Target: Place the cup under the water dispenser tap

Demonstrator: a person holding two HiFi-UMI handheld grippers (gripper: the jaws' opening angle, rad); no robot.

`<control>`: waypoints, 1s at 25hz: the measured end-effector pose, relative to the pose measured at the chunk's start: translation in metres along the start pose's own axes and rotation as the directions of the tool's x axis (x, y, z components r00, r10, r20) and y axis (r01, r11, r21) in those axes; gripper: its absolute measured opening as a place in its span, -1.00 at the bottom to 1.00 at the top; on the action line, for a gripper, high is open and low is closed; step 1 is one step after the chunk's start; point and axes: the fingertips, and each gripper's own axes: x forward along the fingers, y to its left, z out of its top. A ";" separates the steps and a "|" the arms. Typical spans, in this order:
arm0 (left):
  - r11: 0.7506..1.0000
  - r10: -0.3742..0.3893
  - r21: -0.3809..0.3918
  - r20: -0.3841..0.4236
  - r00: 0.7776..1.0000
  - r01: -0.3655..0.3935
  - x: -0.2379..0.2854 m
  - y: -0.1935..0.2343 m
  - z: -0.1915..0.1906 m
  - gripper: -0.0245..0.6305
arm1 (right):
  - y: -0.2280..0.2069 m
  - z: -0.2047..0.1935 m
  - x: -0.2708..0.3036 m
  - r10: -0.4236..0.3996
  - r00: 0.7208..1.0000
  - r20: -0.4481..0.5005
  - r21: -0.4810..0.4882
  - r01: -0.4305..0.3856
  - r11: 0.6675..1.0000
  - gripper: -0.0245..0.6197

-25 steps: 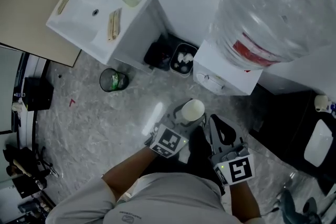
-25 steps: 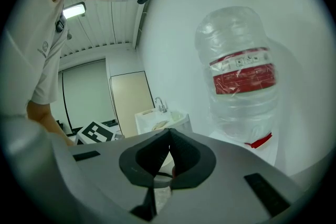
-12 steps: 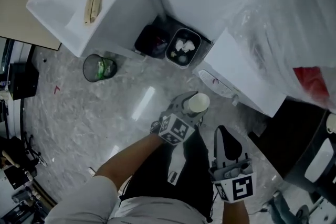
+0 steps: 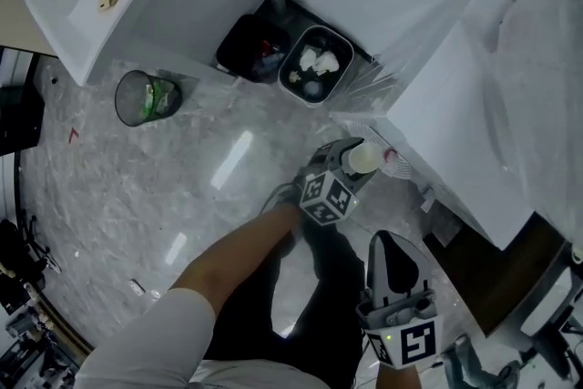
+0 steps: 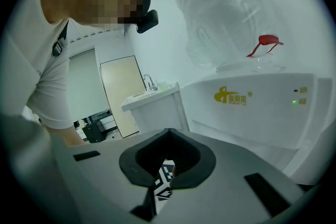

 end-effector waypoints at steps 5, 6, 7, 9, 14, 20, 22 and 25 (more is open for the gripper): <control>1.000 -0.012 0.000 0.007 1.000 0.012 0.027 0.004 -0.003 -0.11 | -0.012 -0.011 0.005 0.005 1.000 -0.014 -0.001 -0.005 1.000 -0.87; 1.000 -0.012 -0.004 0.005 1.000 0.012 0.031 0.004 -0.003 -0.11 | -0.013 -0.011 0.005 0.007 1.000 -0.019 -0.002 -0.007 1.000 -0.87; 1.000 -0.012 -0.006 0.000 1.000 0.012 0.035 0.004 -0.004 -0.10 | -0.014 -0.012 0.004 0.010 1.000 -0.026 -0.004 -0.010 1.000 -0.87; 1.000 -0.009 -0.005 -0.010 1.000 0.009 0.041 0.006 -0.007 -0.09 | -0.016 -0.013 0.004 0.014 0.999 -0.038 -0.007 -0.014 1.000 -0.87; 1.000 -0.015 -0.010 -0.011 1.000 0.015 0.051 0.007 -0.013 -0.04 | -0.020 -0.017 0.003 0.020 0.998 -0.060 -0.011 -0.021 1.000 -0.87; 1.000 -0.027 -0.004 0.003 1.000 0.027 0.055 0.013 -0.011 0.14 | -0.016 -0.021 0.005 0.037 0.996 -0.083 -0.005 -0.037 0.999 -0.87; 1.000 -0.029 0.001 0.010 1.000 0.029 0.051 0.013 -0.006 0.16 | -0.014 -0.022 0.005 0.042 0.995 -0.092 -0.003 -0.043 0.999 -0.87; 0.999 -0.042 -0.007 0.003 0.999 0.042 0.038 0.007 -0.008 0.19 | -0.004 -0.020 0.004 0.061 0.992 -0.108 0.008 -0.060 0.998 -0.87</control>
